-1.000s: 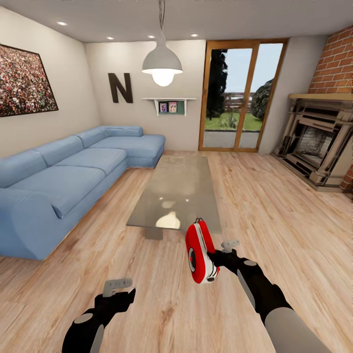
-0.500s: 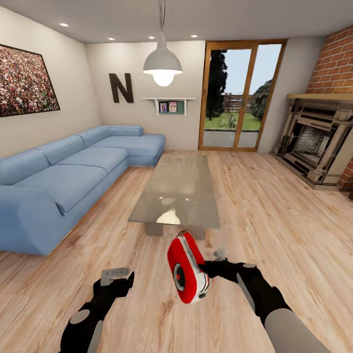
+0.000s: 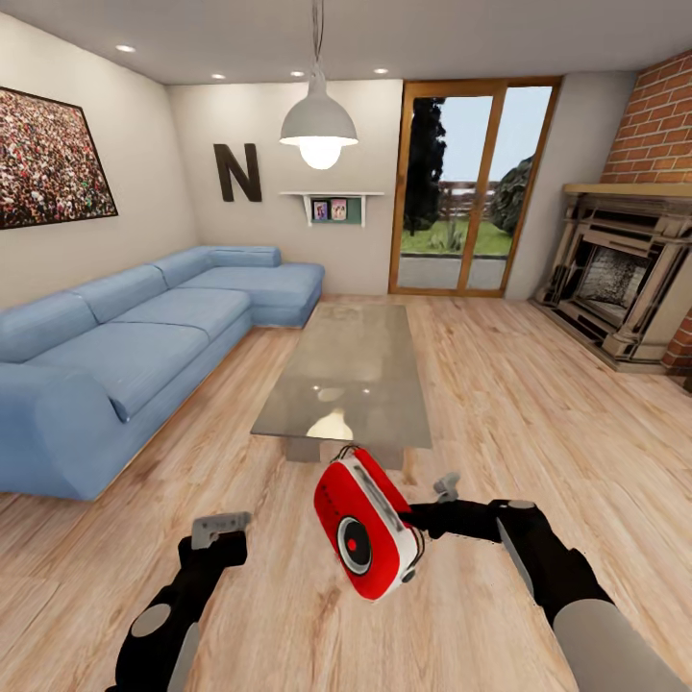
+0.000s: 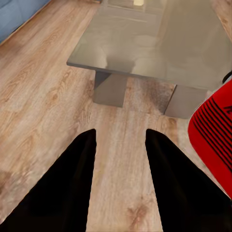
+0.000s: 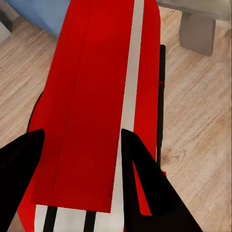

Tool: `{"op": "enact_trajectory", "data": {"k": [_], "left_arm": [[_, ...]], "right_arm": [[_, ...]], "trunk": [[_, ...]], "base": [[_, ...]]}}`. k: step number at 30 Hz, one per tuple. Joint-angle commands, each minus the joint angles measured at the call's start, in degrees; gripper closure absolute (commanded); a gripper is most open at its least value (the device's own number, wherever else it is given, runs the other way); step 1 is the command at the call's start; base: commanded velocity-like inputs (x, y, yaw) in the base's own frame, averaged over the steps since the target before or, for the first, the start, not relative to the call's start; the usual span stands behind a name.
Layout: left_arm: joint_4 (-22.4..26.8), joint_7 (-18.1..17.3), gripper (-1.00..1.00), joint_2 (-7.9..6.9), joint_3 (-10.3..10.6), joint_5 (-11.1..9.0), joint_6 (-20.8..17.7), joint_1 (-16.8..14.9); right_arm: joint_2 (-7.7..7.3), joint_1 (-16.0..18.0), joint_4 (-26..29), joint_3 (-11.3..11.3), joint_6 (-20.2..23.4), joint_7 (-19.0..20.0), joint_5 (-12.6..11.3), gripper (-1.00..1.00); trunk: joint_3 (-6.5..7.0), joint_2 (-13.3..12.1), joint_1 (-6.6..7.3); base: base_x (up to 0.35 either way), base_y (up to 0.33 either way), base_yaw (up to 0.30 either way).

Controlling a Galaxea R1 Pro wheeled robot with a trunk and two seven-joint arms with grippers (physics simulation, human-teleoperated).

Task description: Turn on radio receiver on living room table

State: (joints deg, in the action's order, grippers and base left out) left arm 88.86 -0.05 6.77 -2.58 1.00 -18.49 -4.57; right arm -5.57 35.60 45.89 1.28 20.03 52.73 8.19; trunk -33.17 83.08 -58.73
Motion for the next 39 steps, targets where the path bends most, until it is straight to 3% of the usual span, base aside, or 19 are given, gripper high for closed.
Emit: {"op": "enact_trajectory", "data": {"k": [1, 7, 10, 11, 13, 15, 17, 21, 23, 25, 27, 31, 35, 39], "left_arm": [[0.0, 0.0, 1.00, 0.16, 0.1, 0.1, -0.2, 0.0], [0.1, -0.1, 1.00, -0.04, 0.3, 0.1, -0.3, 0.0], [0.1, -0.9, 1.00, -0.25, 3.9, 3.5, -0.3, 0.0], [0.1, -2.9, 1.00, -0.14, 6.7, 7.0, -0.4, 0.0], [0.1, -6.8, 1.00, -0.06, 9.1, 8.8, -0.5, 0.0], [0.0, -13.8, 1.00, 0.03, 10.6, 9.8, -0.5, 0.0], [-0.1, -16.7, 1.00, 0.03, 11.0, 10.1, -0.5, 0.0], [-1.8, -18.7, 1.00, 0.21, 11.2, 10.5, -1.1, -0.1], [-2.4, -18.8, 1.00, 0.31, 11.3, 11.8, -2.6, -0.1], [-2.9, -18.9, 1.00, 0.69, 11.3, 14.5, -4.0, -0.1], [-3.8, -18.9, 1.00, 1.75, 11.3, 16.4, -4.5, -0.4], [-10.7, -18.9, 1.00, 3.23, 11.4, 19.4, -4.7, -4.0], [-12.2, -18.8, 1.00, 3.23, 11.4, 20.2, -4.8, -5.1], [-10.4, -18.7, 1.00, 3.23, 11.5, 21.7, -4.9, -5.3]], "right_arm": [[-0.44, 0.0, 0.3, 0.8, 0.0, 0.1, -0.5, 1.00], [-0.86, 0.0, 1.0, 5.7, 0.0, 1.3, -0.7, 1.00], [-0.94, 0.0, 0.9, 6.2, -0.1, 4.2, -0.4, 1.00], [-1.06, 0.0, 0.9, 6.3, -0.1, 5.8, -0.3, 1.00], [-1.09, 0.0, 0.8, 6.2, -0.1, 7.2, -0.3, 1.00], [-1.10, 0.0, 0.7, 6.0, -0.1, 9.4, -0.3, 1.00], [-1.16, 0.0, 0.7, 6.0, 0.0, 11.7, -0.3, 1.00], [-1.19, 0.0, 0.8, 6.1, 0.1, 15.8, -0.3, 1.00], [-1.20, 0.0, 0.8, 6.2, 0.1, 16.2, -0.2, 1.00], [-1.20, 0.0, 0.8, 6.2, 0.1, 16.4, -0.2, 1.00], [-1.20, 0.0, 0.8, 6.2, 0.1, 16.5, -0.2, 1.00], [-1.20, 0.0, 0.9, 6.2, 0.2, 16.7, -0.2, 1.00], [-1.20, 0.0, 0.9, 6.2, 0.3, 16.7, -0.2, 1.00], [-1.20, 0.0, 0.9, 6.1, 0.3, 16.7, -0.3, 1.00]], "trunk": [[0.00, 0.0, 0.00], [0.00, 0.0, 0.00], [0.00, 0.0, 0.00], [0.00, 0.0, 0.00], [0.00, 0.0, 0.00], [0.00, 0.0, 0.00], [0.00, 0.0, 0.00], [0.00, 0.0, 0.00], [0.00, 0.0, 0.00], [0.00, 0.0, 0.00], [0.00, 0.0, 0.00], [0.00, 0.0, 0.00], [0.00, 0.0, 0.00], [0.00, 0.0, 0.00]], "base": [[0.000, 0.000, 0.000], [0.000, 0.000, 0.000], [0.000, 0.000, 0.000], [0.000, 0.000, 0.000], [0.000, 0.000, 0.000], [0.000, 0.000, 0.000], [0.000, 0.000, 0.000], [0.000, 0.000, 0.000], [0.000, 0.000, 0.000], [0.000, 0.000, 0.000], [0.000, 0.000, 0.000], [0.000, 0.000, 0.000], [0.000, 0.000, 0.000], [0.000, 0.000, 0.000]]}}
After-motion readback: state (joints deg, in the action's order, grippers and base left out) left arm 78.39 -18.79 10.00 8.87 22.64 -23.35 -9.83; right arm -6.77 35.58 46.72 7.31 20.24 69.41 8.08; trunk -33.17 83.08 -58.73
